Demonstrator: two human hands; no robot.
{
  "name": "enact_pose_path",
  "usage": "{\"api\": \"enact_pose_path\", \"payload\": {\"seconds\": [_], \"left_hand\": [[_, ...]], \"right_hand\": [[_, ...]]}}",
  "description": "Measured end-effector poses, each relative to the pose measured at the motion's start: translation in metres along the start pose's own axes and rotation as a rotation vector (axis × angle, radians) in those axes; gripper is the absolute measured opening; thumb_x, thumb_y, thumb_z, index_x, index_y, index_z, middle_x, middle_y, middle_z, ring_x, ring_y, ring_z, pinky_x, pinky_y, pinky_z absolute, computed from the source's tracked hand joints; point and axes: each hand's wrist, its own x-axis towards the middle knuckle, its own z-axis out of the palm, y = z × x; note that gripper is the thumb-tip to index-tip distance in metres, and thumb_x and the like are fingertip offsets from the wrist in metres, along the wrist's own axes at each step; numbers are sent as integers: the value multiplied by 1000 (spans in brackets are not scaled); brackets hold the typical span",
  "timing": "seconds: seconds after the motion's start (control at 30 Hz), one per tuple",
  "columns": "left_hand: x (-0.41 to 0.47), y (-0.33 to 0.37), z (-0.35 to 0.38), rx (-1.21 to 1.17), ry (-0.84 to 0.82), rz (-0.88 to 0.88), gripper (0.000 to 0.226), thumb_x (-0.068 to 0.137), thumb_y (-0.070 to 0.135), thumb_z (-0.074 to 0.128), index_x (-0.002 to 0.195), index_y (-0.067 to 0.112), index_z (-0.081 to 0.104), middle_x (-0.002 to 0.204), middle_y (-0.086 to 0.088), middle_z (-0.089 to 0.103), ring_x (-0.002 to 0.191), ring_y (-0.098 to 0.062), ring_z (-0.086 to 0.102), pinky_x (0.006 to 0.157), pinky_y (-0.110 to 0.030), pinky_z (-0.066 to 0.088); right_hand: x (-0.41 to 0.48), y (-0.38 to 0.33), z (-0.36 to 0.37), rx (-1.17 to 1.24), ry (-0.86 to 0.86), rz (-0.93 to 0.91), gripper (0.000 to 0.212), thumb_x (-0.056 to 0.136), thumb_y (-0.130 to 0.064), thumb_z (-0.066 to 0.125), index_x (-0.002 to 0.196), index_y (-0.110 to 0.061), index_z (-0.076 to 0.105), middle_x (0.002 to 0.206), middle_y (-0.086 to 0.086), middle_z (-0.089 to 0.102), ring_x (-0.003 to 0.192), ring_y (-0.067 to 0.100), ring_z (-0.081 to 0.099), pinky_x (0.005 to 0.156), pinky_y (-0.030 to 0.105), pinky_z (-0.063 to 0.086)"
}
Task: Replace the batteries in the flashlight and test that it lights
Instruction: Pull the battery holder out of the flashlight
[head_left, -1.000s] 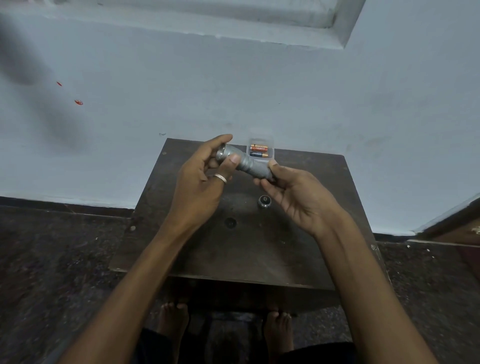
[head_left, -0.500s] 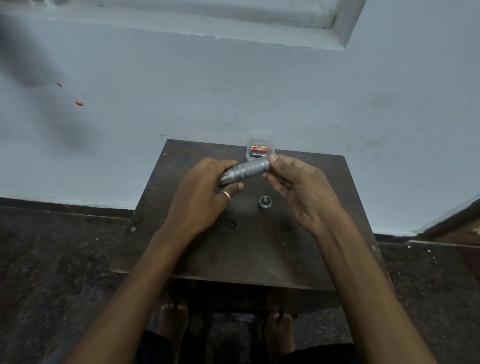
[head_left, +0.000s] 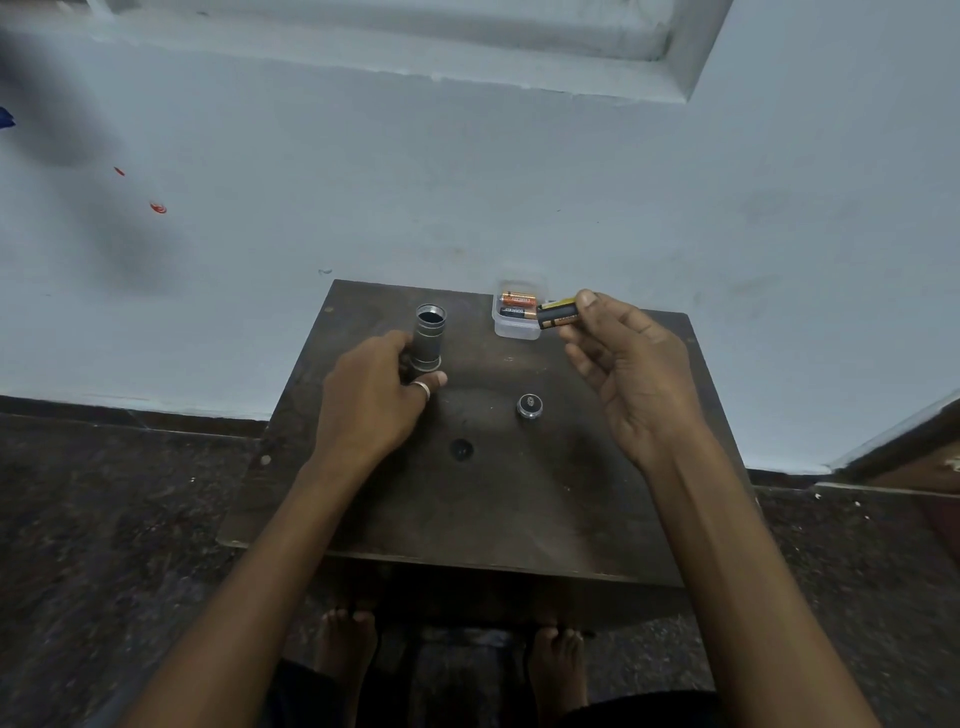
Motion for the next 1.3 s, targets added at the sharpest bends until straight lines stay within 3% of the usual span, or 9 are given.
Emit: {"api": "enact_pose_path", "payload": {"seconds": [0.17, 0.37, 0.57, 0.63, 0.77, 0.87, 1.03, 1.3], "left_hand": [[-1, 0, -2, -13, -34, -53, 26, 81, 36, 76, 101, 22, 66, 103, 3, 73, 100, -21, 66, 85, -38, 50], [-3, 0, -3, 18, -59, -133, 35, 77, 43, 78, 99, 21, 63, 100, 2, 71, 98, -21, 64, 83, -35, 47], [-7, 2, -7, 175, -216, -280, 50, 76, 61, 70, 66, 12, 66, 68, -1, 65, 79, -25, 63, 67, -31, 41], [-8, 5, -9, 141, -272, -298, 50, 78, 63, 67, 65, 15, 67, 68, 0, 66, 77, -24, 63, 67, -30, 42], [-8, 12, -7, -233, -416, -321, 44, 88, 54, 63, 73, 13, 71, 69, -1, 70, 64, -15, 62, 66, -29, 50], [-9, 22, -3, -532, -494, -385, 35, 98, 39, 55, 89, 9, 72, 75, -2, 68, 61, -7, 59, 56, -18, 50], [-13, 30, -2, -597, -549, -451, 37, 100, 37, 52, 93, 7, 72, 77, -3, 70, 59, -6, 61, 53, -15, 51], [-15, 47, -2, -1068, -617, -539, 45, 105, 39, 39, 103, 7, 70, 95, -12, 77, 83, -15, 75, 66, -22, 58]], "right_hand": [[1, 2, 1, -18, 0, 9, 9, 89, -19, 73, 96, -14, 74, 89, 3, 76, 81, 12, 67, 71, 20, 58], [3, 3, 0, -37, -2, 26, 10, 88, -19, 74, 97, -14, 74, 89, 1, 77, 81, 12, 67, 71, 20, 57], [3, 5, 2, -74, -14, 39, 13, 89, -19, 73, 99, -12, 73, 88, 1, 77, 80, 12, 66, 76, 22, 59], [2, 6, 2, -109, -24, 43, 12, 90, -20, 72, 99, -11, 73, 87, 1, 77, 82, 14, 66, 76, 23, 58], [3, 10, 1, -203, -39, 62, 22, 88, -22, 75, 104, -7, 71, 96, 12, 78, 87, 18, 68, 72, 24, 58], [3, 13, 2, -269, -62, 55, 23, 89, -22, 75, 103, -6, 69, 101, 17, 77, 83, 18, 69, 70, 23, 58], [3, 17, 5, -355, -117, 26, 26, 88, -22, 75, 103, -1, 68, 97, 19, 76, 77, 16, 67, 68, 24, 57], [2, 21, 6, -414, -185, 11, 23, 87, -22, 76, 99, -4, 67, 87, 13, 77, 74, 15, 69, 69, 26, 58]]}}
